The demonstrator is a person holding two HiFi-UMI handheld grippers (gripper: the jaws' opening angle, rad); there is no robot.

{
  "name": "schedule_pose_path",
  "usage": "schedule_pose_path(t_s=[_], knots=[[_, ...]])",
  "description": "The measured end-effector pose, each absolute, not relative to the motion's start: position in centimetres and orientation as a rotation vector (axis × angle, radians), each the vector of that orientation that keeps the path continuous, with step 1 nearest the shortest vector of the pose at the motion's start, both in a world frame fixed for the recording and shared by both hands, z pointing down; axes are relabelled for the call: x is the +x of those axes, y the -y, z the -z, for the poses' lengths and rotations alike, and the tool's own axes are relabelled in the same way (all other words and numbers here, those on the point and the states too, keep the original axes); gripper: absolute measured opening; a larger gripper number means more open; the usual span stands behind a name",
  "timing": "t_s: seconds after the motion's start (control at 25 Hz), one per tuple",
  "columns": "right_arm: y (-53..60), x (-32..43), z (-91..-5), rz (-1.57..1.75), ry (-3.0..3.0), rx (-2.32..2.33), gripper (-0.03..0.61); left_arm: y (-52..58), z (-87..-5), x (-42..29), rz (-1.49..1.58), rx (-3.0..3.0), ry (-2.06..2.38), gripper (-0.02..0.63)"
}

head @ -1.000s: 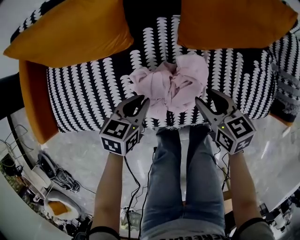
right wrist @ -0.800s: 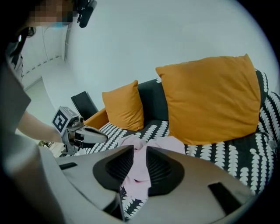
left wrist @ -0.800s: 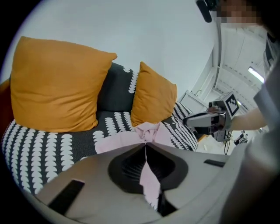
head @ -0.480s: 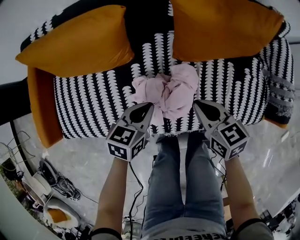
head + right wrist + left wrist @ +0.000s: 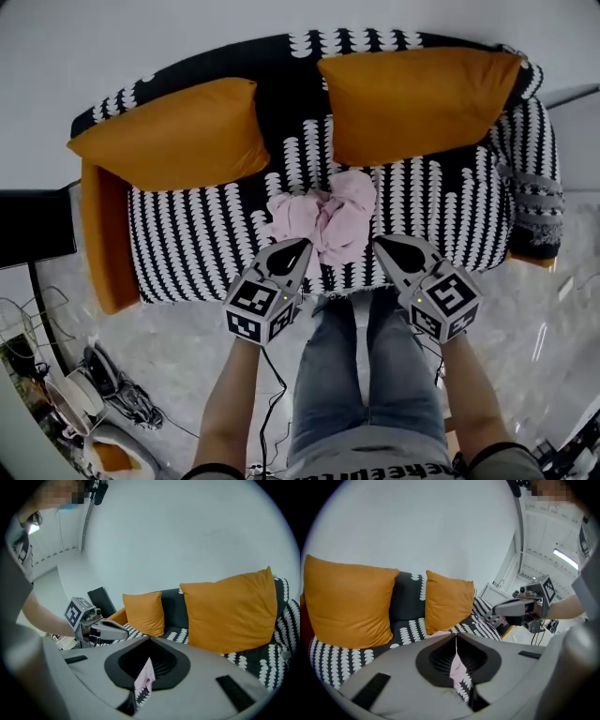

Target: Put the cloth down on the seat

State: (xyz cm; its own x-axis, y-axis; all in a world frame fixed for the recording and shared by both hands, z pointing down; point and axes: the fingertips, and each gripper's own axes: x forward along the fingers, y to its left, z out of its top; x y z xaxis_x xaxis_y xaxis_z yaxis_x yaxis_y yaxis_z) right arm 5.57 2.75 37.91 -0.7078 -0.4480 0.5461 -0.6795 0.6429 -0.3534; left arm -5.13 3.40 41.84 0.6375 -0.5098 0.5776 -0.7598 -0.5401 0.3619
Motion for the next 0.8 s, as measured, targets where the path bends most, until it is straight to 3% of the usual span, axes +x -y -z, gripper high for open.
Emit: schedule_pose_path(t_s=[0.8], knots=[[-5.1,5.2,-20.5,-0.589,2.676,0.883,-0.006,-4.9,-22.8,-2.2,-0.366,2.490,1.058,0.008]])
